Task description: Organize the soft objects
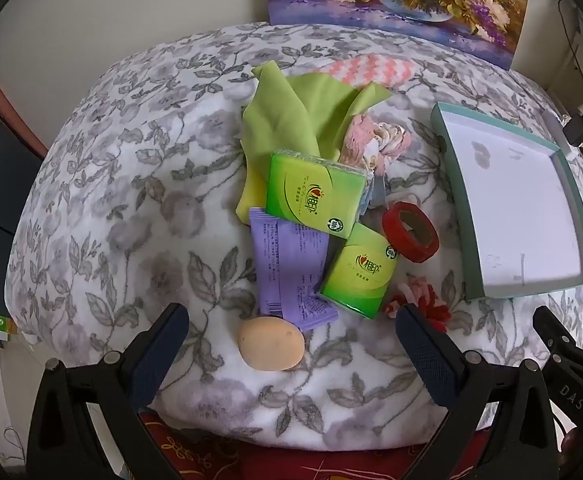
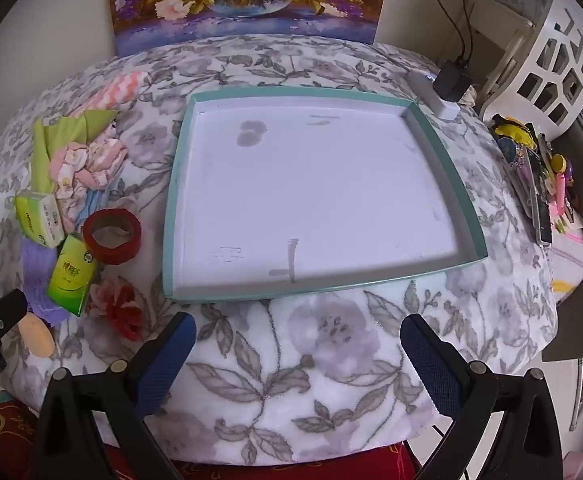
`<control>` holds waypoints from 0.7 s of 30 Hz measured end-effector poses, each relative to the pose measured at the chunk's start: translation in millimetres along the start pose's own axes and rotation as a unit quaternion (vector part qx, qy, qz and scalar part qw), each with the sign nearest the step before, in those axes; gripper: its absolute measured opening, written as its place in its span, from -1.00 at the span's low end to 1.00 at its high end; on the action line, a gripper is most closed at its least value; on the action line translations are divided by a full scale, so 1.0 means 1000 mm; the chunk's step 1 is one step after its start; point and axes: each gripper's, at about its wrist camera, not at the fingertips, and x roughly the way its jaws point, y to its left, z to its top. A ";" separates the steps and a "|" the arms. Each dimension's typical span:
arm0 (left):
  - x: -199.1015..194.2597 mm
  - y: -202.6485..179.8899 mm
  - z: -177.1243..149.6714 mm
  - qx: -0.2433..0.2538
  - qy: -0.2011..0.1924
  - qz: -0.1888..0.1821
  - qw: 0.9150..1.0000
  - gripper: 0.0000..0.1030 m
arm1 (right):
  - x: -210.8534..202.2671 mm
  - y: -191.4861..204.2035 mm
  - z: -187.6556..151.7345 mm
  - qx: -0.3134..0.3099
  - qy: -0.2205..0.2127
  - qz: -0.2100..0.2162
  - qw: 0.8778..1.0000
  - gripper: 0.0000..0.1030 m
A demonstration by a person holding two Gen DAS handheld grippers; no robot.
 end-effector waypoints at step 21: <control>0.001 -0.001 0.001 0.001 0.002 0.003 1.000 1.00 | -0.002 0.002 -0.002 -0.009 0.000 -0.004 1.000 1.00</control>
